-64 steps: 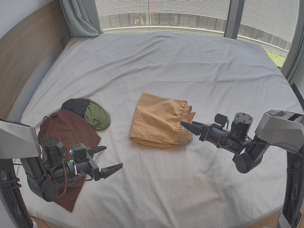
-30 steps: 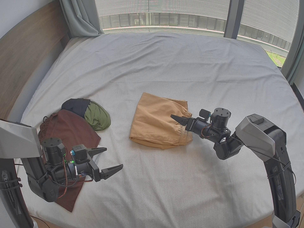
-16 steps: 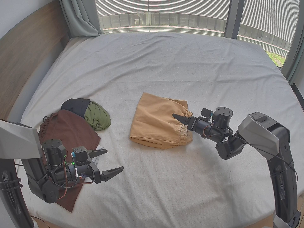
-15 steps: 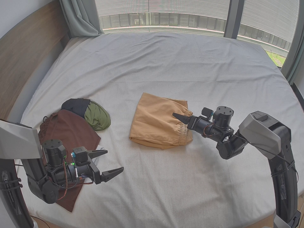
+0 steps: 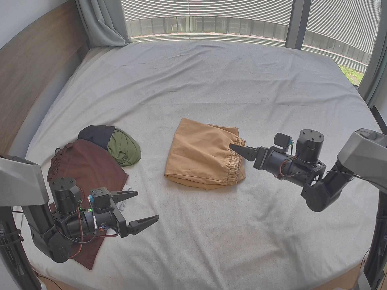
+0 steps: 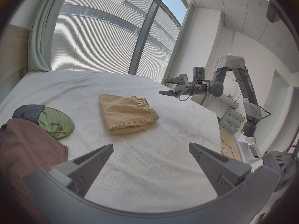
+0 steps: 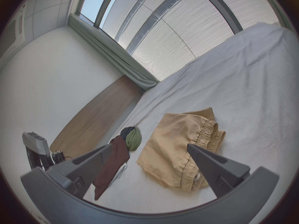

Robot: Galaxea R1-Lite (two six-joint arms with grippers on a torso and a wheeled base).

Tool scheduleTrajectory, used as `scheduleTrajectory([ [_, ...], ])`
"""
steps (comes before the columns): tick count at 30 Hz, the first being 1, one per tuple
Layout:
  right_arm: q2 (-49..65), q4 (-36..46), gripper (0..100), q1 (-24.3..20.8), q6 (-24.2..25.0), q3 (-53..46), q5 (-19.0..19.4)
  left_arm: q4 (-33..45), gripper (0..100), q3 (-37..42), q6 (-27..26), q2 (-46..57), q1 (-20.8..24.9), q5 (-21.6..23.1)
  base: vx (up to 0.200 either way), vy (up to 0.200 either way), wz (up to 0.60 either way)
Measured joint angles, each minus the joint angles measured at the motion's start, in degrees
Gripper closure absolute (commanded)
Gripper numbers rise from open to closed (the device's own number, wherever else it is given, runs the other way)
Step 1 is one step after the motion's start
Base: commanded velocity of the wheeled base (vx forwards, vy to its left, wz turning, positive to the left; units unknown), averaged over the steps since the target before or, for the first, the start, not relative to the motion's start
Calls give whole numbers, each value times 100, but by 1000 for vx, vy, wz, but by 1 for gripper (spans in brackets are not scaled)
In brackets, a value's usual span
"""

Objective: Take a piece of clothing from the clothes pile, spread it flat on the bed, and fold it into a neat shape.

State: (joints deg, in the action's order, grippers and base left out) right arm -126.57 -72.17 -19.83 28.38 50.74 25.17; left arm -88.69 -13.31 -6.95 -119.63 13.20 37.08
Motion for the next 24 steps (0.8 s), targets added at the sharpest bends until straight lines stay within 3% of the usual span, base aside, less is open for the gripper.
scheduleTrajectory([
  [16, 1459, -890, 0, -233, -1623, -2461, -547, 11, 0, 940, 28, 1246, 247, 2, 0, 0, 0],
  [24, 1690, -1556, 0, 68, -2187, -3396, -580, 52, 0, 1204, 13, 1822, 571, 96, 0, 0, 0],
])
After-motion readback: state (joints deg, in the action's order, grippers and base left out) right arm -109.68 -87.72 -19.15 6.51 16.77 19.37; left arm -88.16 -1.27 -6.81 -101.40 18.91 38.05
